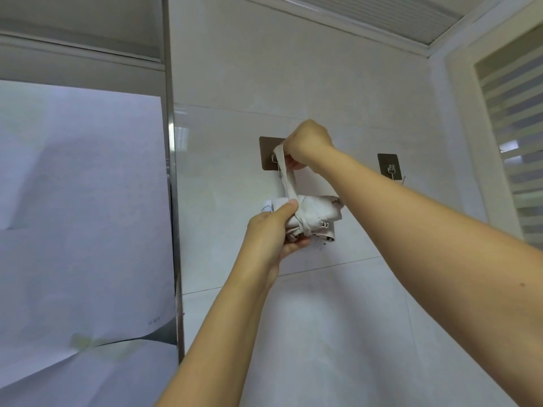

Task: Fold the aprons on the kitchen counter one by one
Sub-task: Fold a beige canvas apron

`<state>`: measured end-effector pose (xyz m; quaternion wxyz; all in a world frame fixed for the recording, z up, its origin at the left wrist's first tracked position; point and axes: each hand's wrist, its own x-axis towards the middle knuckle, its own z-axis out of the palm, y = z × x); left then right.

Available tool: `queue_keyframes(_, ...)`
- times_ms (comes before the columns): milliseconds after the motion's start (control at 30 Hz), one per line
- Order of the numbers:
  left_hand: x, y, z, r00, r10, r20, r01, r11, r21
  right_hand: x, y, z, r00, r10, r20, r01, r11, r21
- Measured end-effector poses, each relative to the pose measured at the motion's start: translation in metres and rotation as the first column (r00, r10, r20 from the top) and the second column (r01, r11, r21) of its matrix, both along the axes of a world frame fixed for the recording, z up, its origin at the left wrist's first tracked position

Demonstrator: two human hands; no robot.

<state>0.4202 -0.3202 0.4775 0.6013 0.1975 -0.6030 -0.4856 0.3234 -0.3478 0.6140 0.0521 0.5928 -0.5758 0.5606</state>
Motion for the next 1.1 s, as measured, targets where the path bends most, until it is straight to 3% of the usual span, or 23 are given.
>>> queue_keyframes(167, 0.0, 0.003, -0.014, 0.999, -0.04, 0.022, 0.04, 0.999, 0.005, 0.002, 0.004, -0.002, 0.997, -0.041, -0.07, 0.045, 0.998, 0.053)
queue_keyframes(367, 0.004, 0.002, -0.034, 0.998, -0.05, 0.029, 0.05, 0.999, 0.005, 0.012, 0.014, -0.013, 0.957, -0.027, -0.289, 0.079, 0.983, 0.167)
queue_keyframes(467, 0.009, 0.004, -0.045, 0.999, -0.039, 0.026, 0.039, 0.999, -0.016, 0.011, 0.015, -0.019, 0.958, 0.055, -0.28, 0.005, 0.977, 0.211)
queue_keyframes(567, 0.019, 0.002, -0.052, 1.0, -0.006, -0.019, 0.005, 0.999, -0.048, 0.004, 0.016, -0.025, 0.972, 0.167, -0.164, -0.144, 0.979, 0.147)
queue_keyframes(767, 0.026, -0.005, -0.06, 0.998, 0.046, 0.044, -0.045, 0.999, -0.015, -0.02, 0.037, -0.06, 0.943, 0.308, -0.123, -0.31, 0.951, 0.005)
queue_keyframes(967, 0.026, -0.005, -0.069, 0.992, 0.062, 0.107, -0.069, 0.996, 0.063, -0.041, 0.053, -0.127, 0.944, 0.274, -0.182, -0.306, 0.934, -0.182)
queue_keyframes(1100, 0.027, 0.004, -0.077, 0.982, 0.102, 0.156, -0.115, 0.991, 0.073, -0.045, 0.063, -0.151, 0.965, 0.231, -0.121, -0.255, 0.934, -0.252)
